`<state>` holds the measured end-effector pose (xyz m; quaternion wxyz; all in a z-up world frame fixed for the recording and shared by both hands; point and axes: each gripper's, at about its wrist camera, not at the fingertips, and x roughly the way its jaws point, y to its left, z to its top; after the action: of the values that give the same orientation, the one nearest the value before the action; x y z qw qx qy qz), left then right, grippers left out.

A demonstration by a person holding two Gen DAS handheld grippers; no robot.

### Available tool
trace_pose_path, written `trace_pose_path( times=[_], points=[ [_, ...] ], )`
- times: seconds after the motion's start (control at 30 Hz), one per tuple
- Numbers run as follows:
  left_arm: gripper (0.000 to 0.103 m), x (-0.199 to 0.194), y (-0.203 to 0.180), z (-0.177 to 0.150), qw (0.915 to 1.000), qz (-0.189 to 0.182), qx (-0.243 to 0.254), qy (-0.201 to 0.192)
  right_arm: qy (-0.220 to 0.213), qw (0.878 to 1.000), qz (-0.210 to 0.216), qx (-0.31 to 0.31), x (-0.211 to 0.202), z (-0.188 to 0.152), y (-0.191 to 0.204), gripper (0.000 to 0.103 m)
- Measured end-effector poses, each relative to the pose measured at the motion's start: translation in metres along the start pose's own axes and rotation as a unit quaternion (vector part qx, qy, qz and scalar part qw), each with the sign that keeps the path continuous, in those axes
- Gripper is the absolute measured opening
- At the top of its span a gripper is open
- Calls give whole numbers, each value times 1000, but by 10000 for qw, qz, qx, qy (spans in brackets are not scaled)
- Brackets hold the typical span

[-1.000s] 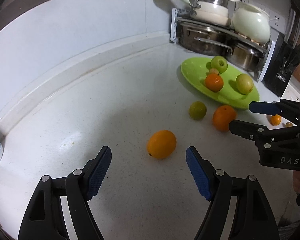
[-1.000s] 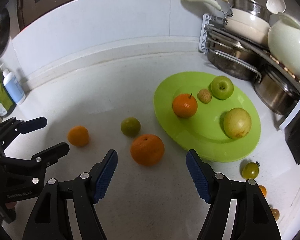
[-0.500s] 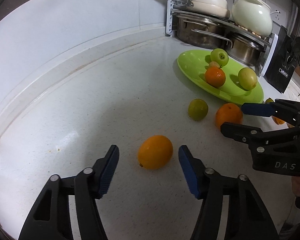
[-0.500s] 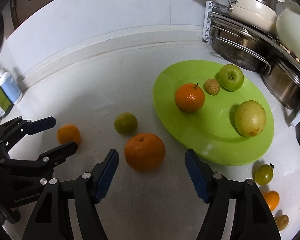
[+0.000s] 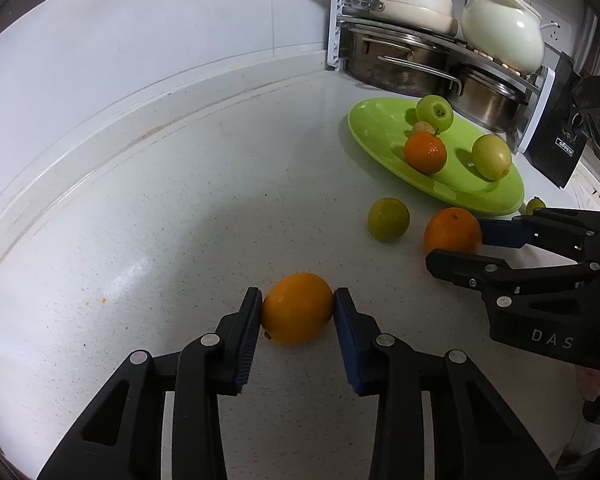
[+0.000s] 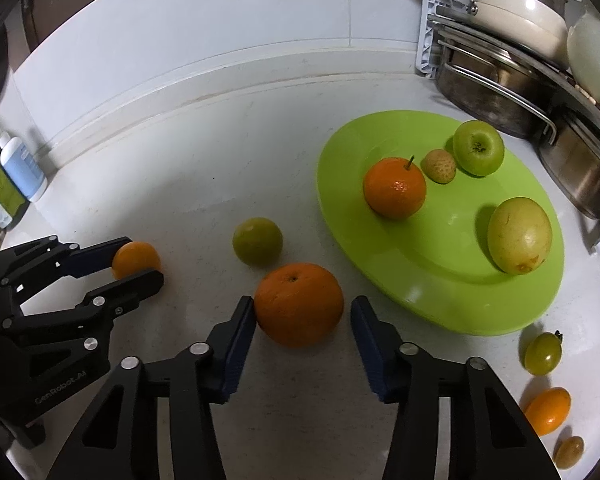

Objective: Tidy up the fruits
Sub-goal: 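Close the left tool on the oval orange while the right tool grasps the large orange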

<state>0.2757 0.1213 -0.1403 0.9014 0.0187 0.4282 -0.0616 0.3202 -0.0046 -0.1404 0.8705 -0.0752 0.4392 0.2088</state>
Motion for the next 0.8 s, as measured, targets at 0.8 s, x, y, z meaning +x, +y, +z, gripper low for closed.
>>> trace_pose_path(
  times=[0.8],
  points=[
    [36,-46,-18,5,9990,-110,55,-441,-469,9989,-30,77,-52,-7,-1,44]
  ],
)
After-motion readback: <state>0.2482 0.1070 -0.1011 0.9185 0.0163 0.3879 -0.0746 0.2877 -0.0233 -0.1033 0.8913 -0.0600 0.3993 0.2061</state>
